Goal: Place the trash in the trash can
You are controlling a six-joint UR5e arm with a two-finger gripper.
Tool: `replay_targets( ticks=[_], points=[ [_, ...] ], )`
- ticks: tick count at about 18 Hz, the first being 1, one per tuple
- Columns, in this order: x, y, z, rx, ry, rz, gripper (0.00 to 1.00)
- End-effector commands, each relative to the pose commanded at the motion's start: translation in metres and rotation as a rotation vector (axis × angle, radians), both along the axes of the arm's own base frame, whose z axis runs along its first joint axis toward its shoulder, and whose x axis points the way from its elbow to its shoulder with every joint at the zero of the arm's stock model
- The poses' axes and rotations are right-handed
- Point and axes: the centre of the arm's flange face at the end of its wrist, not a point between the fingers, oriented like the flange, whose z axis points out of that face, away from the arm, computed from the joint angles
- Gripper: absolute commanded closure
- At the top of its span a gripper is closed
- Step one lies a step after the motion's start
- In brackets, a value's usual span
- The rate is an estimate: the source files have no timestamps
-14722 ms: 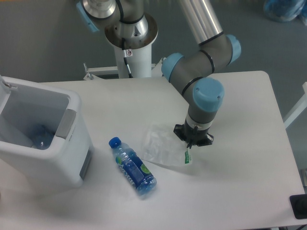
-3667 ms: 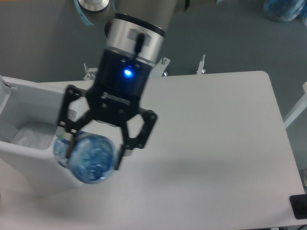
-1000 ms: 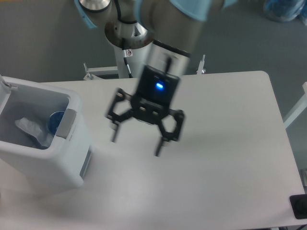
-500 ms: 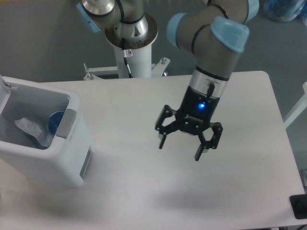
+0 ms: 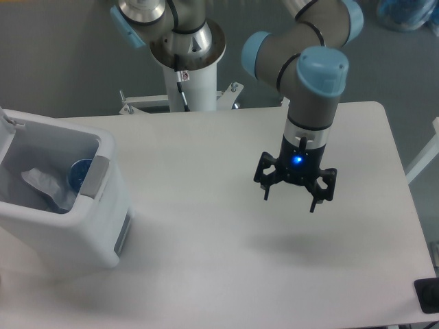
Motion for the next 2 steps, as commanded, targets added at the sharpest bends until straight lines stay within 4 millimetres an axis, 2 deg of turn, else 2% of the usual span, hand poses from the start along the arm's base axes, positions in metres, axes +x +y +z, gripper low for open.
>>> replay_targets(
  ticks=[2],
  points=[
    [0.0063, 0.0041, -0.0037, -0.035, 0.010, -0.011, 0.00]
  ],
)
